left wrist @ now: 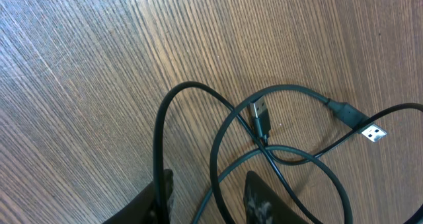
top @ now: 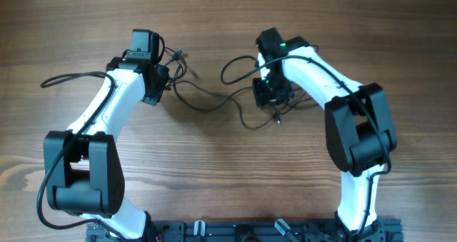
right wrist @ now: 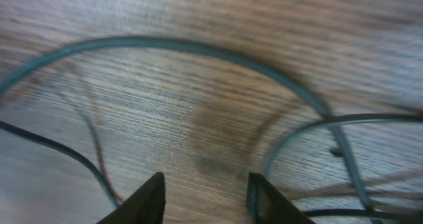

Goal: Untangle cables

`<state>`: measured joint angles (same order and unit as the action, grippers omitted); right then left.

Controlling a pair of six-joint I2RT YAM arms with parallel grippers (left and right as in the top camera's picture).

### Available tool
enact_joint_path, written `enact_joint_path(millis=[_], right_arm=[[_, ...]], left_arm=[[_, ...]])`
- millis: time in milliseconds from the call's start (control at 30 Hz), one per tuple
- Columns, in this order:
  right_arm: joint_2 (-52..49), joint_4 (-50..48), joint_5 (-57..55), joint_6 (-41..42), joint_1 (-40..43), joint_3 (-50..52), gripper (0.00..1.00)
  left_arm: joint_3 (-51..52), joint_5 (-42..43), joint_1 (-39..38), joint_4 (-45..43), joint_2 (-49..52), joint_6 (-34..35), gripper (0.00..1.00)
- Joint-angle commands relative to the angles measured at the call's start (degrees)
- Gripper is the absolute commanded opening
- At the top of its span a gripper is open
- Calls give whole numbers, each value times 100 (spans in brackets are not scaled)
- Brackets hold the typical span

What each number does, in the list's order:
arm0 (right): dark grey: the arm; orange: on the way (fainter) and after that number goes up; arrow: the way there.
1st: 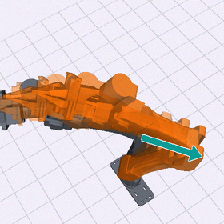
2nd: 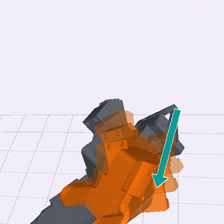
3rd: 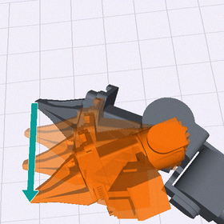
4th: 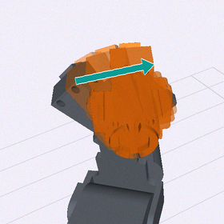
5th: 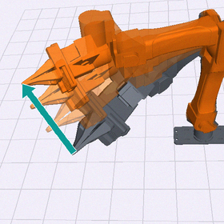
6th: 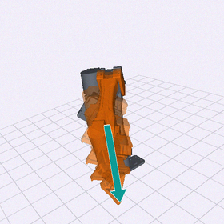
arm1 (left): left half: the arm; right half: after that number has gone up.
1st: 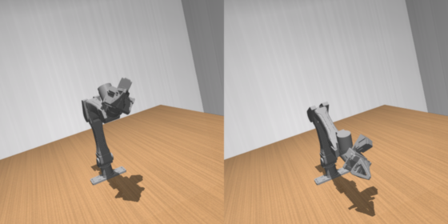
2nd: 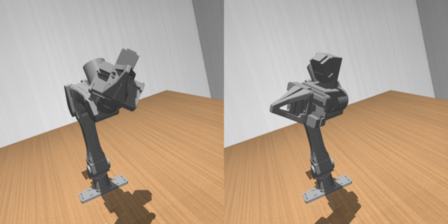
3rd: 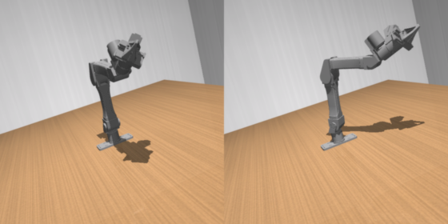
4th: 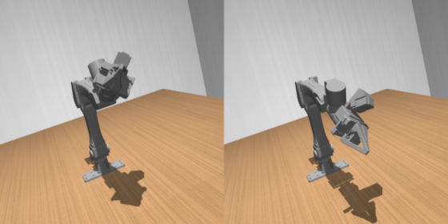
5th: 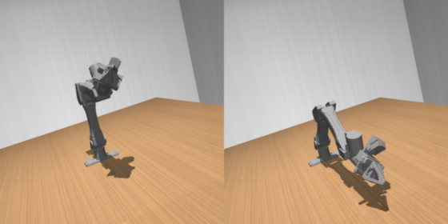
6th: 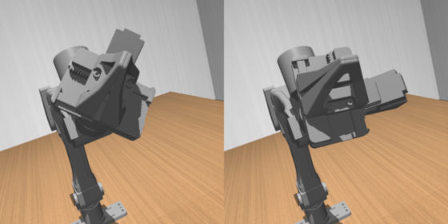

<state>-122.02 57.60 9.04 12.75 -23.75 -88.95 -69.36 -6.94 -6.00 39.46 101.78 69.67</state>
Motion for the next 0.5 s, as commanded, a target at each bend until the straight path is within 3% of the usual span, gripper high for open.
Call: enact_joint_path(millis=[0, 133, 267, 467], right_arm=[[-136, 15, -949, 348, -203, 37, 49], [-133, 72, -1152, 354, -280, 28, 59], [59, 876, -1222, 376, -264, -407, 60], [146, 229, -1423, -229, -264, -48, 66]], left_arm=[[2, -17, -13, 2, -48, -48, 37], [2, -17, -13, 2, -48, -48, 38], [2, -17, -13, -4, -48, -46, 40], [2, -15, -17, 72, -48, -48, 56]])
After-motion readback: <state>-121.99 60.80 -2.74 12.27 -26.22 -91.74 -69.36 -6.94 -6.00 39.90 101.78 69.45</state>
